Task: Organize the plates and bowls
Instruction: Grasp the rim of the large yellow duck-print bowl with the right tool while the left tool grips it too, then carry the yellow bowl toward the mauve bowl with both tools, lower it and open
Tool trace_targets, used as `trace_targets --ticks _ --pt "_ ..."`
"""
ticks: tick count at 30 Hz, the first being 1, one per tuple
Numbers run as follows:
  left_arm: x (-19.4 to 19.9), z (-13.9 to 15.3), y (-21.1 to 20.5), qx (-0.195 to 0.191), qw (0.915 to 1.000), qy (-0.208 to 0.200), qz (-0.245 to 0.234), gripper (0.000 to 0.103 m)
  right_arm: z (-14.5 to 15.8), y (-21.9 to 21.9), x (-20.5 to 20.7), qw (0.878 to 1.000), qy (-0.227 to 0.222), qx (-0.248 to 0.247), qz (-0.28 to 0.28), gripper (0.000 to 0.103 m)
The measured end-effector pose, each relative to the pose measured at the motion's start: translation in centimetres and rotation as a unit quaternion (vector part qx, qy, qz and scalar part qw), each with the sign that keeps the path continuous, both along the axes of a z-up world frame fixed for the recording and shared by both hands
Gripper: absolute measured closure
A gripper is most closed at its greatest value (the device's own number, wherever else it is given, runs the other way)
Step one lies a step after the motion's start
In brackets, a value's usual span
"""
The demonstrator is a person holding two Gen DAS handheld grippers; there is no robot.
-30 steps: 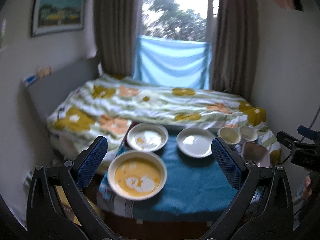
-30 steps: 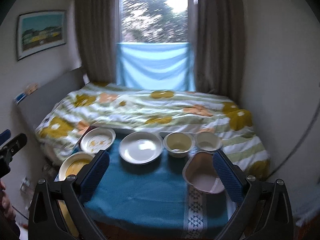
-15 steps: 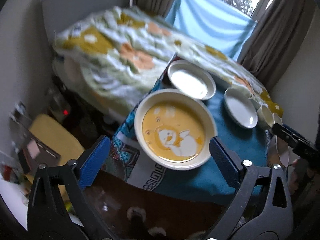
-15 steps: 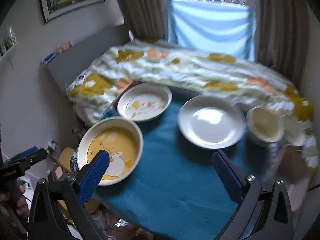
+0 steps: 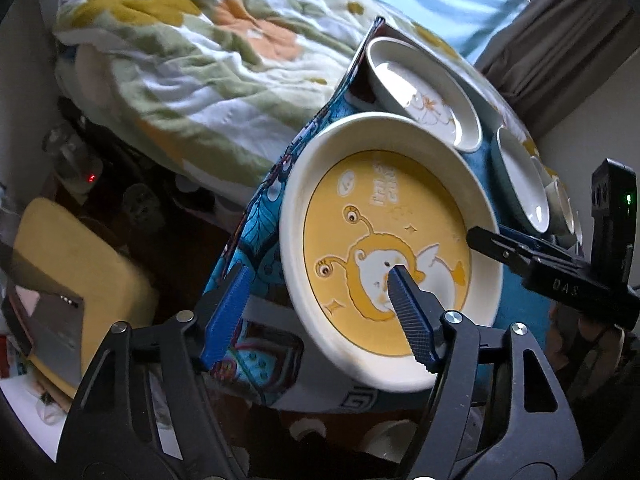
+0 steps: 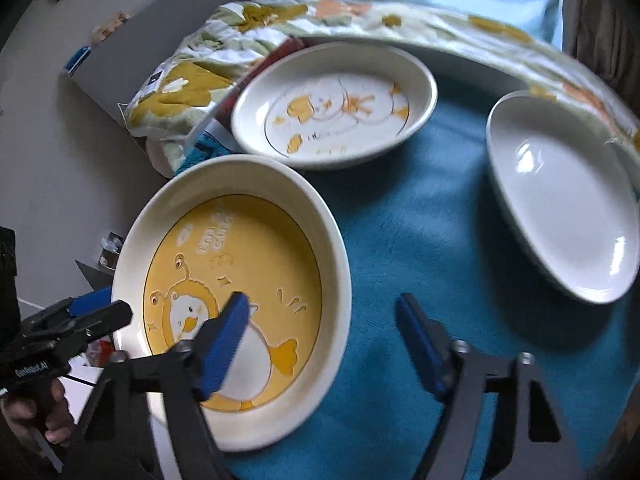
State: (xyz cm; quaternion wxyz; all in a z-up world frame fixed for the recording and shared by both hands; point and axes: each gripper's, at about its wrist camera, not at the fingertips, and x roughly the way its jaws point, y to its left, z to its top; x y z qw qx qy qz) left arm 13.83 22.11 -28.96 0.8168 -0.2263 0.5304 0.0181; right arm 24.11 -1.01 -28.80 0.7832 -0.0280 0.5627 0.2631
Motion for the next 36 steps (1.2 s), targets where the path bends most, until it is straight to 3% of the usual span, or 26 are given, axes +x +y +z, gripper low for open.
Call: trace_targets --ticks 2,6,10,14,23,36 --pt "0.7 -0.4 0.0 0.000 0.9999 0.006 -0.009 0.048 -0.2 -0.1 0.3 1.000 0.007 0.001 -0.006 0.047" --pt "1.3 -1.1 0.1 -0.009 0.9996 0.017 -0.020 0.073 -0.6 -0.5 0.7 1.000 0.018 0.013 -0.006 0.071" --pt "1.2 -1.5 0.6 -0.010 0.9996 0.024 -0.014 0.089 -0.7 -0.6 0.7 0.999 0.028 0.026 -0.007 0.083" --pt "1.2 -1.4 0.9 -0.007 0.9996 0.023 -0.013 0.089 -0.7 -0.2 0.8 1.000 0.026 0.011 -0.004 0.084" --pt "1.3 -0.8 -0.4 0.053 0.9979 0.023 -0.032 0.086 -0.7 -0.2 0.9 1.000 0.021 0.002 -0.001 0.084" --pt "0.8 1.5 -1.3 0.112 0.9926 -0.016 -0.044 0.086 -0.3 -0.6 -0.2 1.000 -0.006 0.009 0.003 0.084"
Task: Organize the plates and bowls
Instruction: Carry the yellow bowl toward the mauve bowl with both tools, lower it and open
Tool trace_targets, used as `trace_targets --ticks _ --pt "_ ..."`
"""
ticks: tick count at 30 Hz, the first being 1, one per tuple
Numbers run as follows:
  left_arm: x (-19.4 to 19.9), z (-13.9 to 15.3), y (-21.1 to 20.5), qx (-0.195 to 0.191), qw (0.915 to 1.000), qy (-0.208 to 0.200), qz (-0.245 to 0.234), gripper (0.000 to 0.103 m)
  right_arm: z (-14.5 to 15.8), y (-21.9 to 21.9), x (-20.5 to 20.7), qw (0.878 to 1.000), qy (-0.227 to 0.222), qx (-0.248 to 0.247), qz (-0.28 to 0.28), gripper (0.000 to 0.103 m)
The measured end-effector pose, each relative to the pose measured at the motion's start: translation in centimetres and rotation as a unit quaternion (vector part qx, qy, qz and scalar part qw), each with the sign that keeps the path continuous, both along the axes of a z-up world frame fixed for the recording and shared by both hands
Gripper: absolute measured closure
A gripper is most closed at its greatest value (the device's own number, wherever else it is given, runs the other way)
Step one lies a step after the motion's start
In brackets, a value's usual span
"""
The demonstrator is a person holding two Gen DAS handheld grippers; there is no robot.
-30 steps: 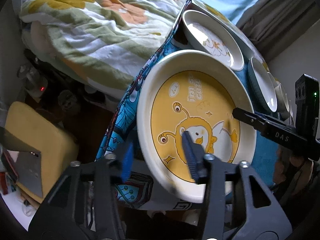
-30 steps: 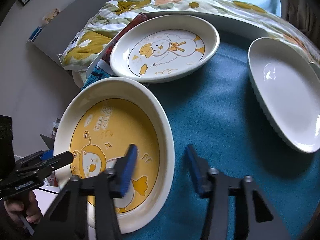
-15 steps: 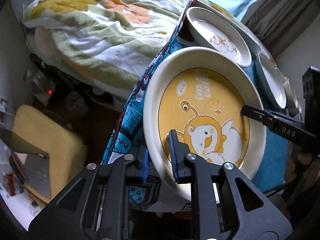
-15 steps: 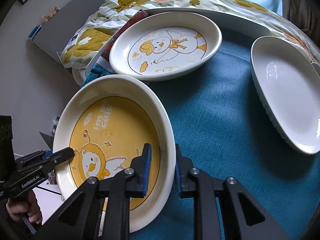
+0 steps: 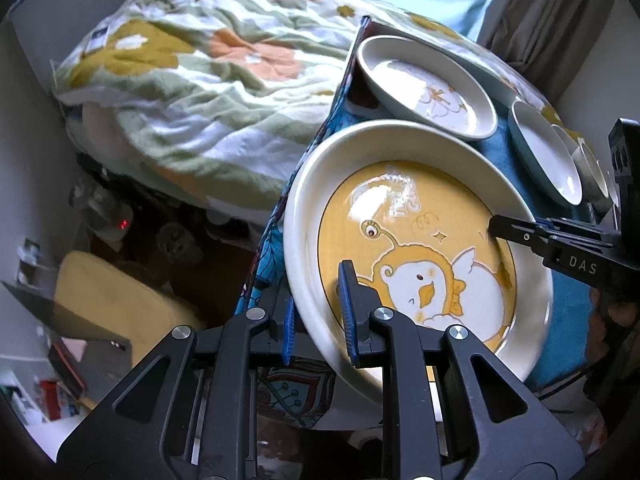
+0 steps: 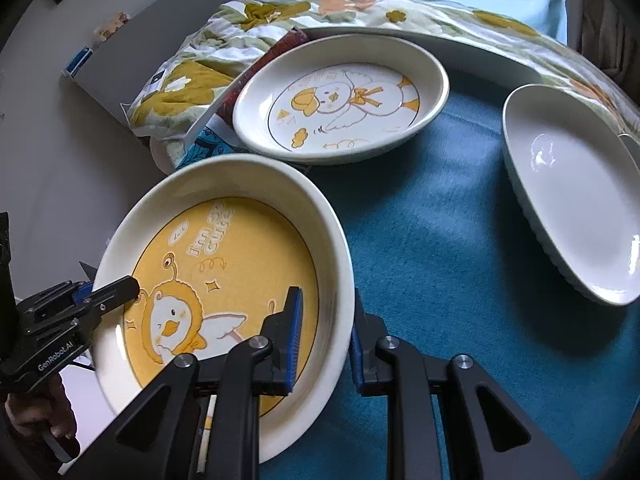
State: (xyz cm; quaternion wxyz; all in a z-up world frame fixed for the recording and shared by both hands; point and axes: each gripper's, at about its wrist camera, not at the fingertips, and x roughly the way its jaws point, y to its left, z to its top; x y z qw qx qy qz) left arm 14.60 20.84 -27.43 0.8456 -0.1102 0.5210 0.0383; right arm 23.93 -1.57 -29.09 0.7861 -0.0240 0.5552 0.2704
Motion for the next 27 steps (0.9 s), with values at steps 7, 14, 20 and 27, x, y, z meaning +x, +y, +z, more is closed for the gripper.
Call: trace_targets --ticks 7,14,20,27 --pt "-0.5 1.0 -1.0 0.006 0.9997 -0.025 -0.004 0.086 0.9 -1.3 -1.4 0.999 -0.038 0.018 -0.006 0.084" --pt "-1.4 4.1 -3.9 0.011 0.9975 -0.069 -0.013 0.086 2.7 -4.1 -3.7 0.997 -0.061 0.038 -0.022 0.084" --pt "-1.8 6.8 -9.5 0.009 0.9938 -0.095 -0.057 0.086 5.4 -9.6 -6.4 0.993 -0.091 0.039 -0.061 0.084" --pt "-2.0 7.4 -17.9 -0.006 0.9856 -0.108 -0.130 0.086 7.0 -17.0 -9.5 0.985 -0.113 0.024 -0.131 0.084"
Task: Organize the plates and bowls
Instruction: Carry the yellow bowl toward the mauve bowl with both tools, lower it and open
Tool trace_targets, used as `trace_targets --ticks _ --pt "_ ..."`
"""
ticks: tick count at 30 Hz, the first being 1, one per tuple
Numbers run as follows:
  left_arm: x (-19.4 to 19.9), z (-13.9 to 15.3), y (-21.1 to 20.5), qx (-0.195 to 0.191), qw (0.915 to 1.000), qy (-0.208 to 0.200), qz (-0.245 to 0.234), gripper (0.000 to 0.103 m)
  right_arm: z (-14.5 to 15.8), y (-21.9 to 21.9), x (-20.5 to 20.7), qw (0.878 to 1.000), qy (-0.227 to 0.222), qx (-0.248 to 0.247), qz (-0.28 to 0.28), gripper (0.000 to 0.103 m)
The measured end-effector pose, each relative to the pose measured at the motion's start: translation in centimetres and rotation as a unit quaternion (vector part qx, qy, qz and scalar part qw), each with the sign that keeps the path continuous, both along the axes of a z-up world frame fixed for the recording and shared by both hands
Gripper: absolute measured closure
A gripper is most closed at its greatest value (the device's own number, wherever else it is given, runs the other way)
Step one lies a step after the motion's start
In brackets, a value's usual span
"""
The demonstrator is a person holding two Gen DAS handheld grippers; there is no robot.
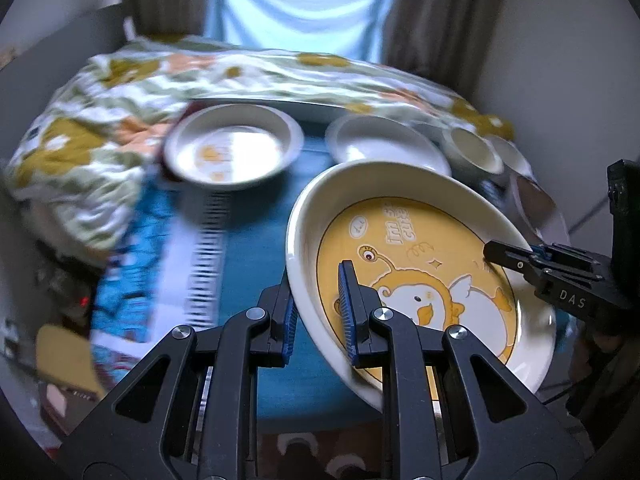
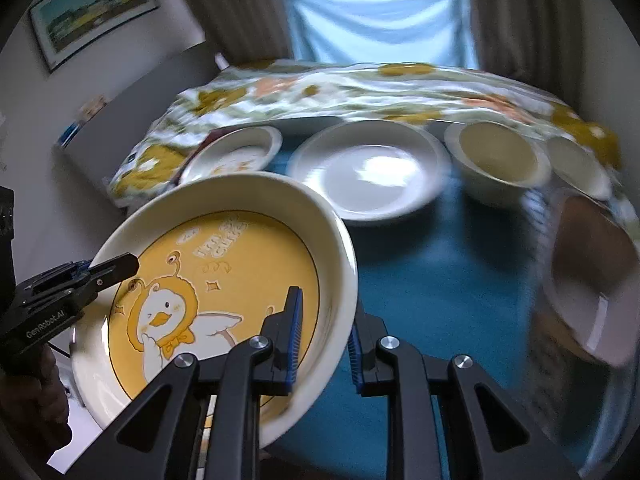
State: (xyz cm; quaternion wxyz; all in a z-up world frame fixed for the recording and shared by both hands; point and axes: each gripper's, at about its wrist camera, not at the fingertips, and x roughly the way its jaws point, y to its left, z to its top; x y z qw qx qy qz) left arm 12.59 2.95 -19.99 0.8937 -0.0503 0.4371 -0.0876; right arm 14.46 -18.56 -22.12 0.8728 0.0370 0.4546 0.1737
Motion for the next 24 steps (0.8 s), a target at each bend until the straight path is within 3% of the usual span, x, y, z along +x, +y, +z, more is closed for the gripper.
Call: trace_targets --ticks 6,13,18,24 --pt "0.2 -1.9 -6.8 -0.008 0.9984 0.006 -0.056 0.086 -1.1 -5.9 -2.1 0.998 0.001 -0.016 -0.054 0.084" --pt "1.0 -5.7 -12.0 -0.005 0.9958 0.007 -0.092 0.086 -4.6 -10.7 -2.7 0.996 -0.009 -0.023 -0.084 0.084" --pt "1.6 -7.1 -13.6 0.006 0.9950 -0.006 -0.100 0.086 -6.3 -12.5 -2.6 0.995 -0.023 -0.018 -0.094 0.084" --pt "2.4 -9.5 -14.0 0.013 0.9945 0.022 -0.102 0.086 -7.3 -13.3 -2.7 0.995 -0.027 -0.009 -0.098 0.084"
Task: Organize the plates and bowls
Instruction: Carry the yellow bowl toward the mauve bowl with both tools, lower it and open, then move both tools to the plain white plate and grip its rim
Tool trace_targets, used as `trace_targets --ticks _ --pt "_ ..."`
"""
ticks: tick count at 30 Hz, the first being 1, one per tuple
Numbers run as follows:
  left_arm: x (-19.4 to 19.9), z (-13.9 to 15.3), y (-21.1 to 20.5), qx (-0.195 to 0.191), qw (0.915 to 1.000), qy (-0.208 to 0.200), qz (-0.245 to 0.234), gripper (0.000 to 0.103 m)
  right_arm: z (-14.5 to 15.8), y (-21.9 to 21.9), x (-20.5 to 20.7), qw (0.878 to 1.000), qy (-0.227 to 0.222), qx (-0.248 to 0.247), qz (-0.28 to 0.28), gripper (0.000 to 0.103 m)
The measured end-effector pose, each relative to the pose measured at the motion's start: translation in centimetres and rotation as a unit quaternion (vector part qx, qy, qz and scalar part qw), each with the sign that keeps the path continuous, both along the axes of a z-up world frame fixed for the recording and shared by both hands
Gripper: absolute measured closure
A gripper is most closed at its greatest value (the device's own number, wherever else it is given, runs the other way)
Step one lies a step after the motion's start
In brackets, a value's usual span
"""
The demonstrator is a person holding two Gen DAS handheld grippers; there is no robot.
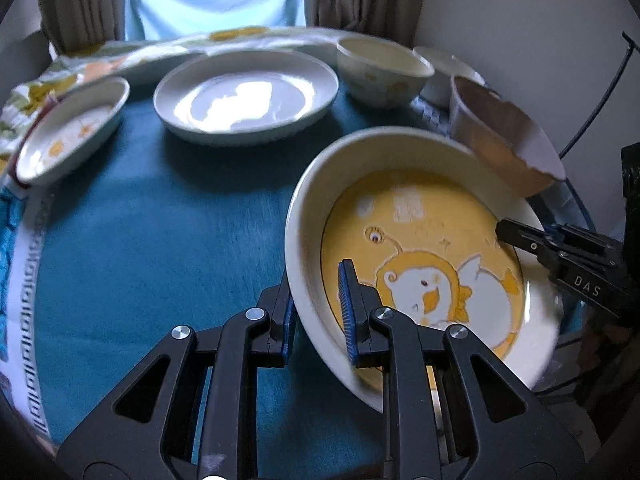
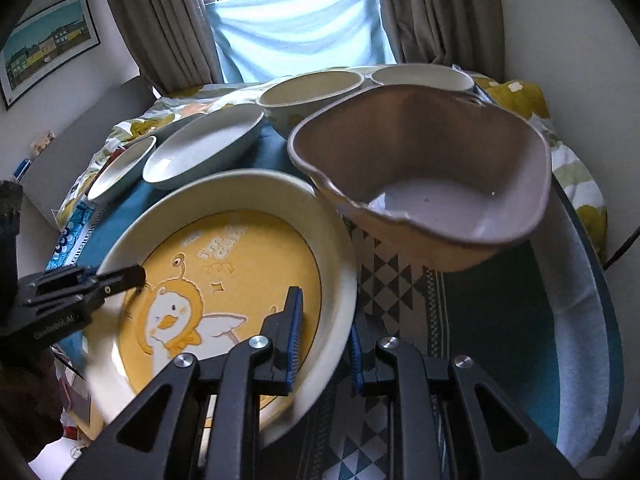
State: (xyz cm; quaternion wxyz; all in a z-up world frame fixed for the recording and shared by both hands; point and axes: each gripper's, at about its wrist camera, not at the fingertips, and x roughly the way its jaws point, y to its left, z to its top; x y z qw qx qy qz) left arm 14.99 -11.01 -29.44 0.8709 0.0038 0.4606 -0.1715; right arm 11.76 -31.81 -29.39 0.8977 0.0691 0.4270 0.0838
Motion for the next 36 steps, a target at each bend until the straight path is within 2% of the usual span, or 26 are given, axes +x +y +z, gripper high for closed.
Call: trace_targets --ticks 3,9,15,21,24,28,29,30,31,32,33,34,36 --pt "-0.1 -0.1 -0.1 -0.001 1.0000 0.000 0.000 0.084 0.0 -0.3 -0.1 1.000 -0.003 0.004 0.000 0.084" --pt "-0.5 -0.1 -0.9 0.028 0.9996 -0.005 -0.002 0.077 -0.1 -0.2 0.0 1.000 0.003 -0.006 0.000 0.084" --pt "-0.6 0.1 -1.4 0.042 0.9991 -0.009 -0.001 0.075 -0.1 -1.5 0.0 1.000 0.007 0.019 -0.021 0.084" --pt "-1.2 1.7 -0.6 0.044 0.9990 -0.005 0.010 0.075 1.9 -2.5 -1.6 0.999 -0.005 0.024 -0.038 0.084" --pt "-1.7 3.7 0.2 0.040 0.9990 -0.007 0.019 0.075 4.3 -2.4 -2.6 0.999 -0.017 0.017 -0.038 0.084" --pt "-3.0 9.0 0.9 0.032 0.9981 -0.044 0.028 0.075 8.7 -1.0 -3.6 0.999 -0.047 -0.008 -0.015 0.084" --pt "-3.4 10.7 1.0 0.031 0.9973 -0.059 0.031 0.073 9.5 -0.6 -3.8 0.998 -0.053 -0.015 -0.011 0.084" --pt "-3.8 12.3 1.2 0.031 0.9963 -0.072 0.035 0.061 10.6 -0.2 -3.9 0.998 -0.061 -0.022 -0.007 0.084" --pt "-4.2 13.6 1.3 0.032 0.9952 -0.084 0.039 0.034 11.9 0.3 -4.0 0.997 -0.070 -0.029 -0.001 0.081" --pt "-4.6 15.1 1.5 0.035 0.9933 -0.100 0.045 0.020 13.1 0.9 -4.1 0.996 -0.078 -0.032 0.002 0.076" --pt "-5.2 16.5 1.7 0.038 0.9906 -0.121 0.051 0.002 13.9 1.2 -4.1 0.996 -0.085 -0.033 0.005 0.056" --pt "-5.9 18.0 2.0 0.039 0.9867 -0.147 0.057 0.000 15.0 1.7 -4.1 0.995 -0.094 -0.030 0.011 0.028" --pt "-6.7 20.1 2.4 0.044 0.9816 -0.176 0.059 0.000 16.7 2.4 -4.1 0.993 -0.115 -0.020 0.020 0.005"
